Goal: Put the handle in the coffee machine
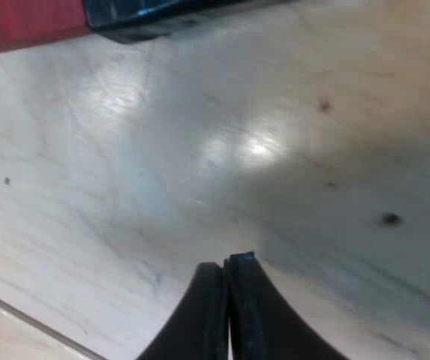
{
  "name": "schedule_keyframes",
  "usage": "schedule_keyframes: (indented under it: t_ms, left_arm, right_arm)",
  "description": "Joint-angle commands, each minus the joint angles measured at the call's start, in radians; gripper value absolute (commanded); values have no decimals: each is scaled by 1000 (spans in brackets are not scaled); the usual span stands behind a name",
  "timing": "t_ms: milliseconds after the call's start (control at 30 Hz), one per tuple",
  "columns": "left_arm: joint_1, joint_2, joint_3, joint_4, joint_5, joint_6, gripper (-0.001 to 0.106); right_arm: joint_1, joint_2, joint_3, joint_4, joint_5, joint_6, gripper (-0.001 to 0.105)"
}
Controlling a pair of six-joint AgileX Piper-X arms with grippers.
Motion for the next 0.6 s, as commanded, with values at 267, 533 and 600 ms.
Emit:
schedule_keyframes:
  t_ms: [267, 533, 600]
  left_arm:
    - [-5, 3, -6, 1, -11, -5, 59]
    - [-5, 3, -6, 1, -11, -5, 59]
    - [-5, 3, -6, 1, -11, -5, 59]
  right_arm:
    - [1, -197, -4, 161, 124, -70, 0]
    - [1, -312, -6, 206, 225, -158, 0]
    - [1, -353, -6, 206, 268, -171, 17]
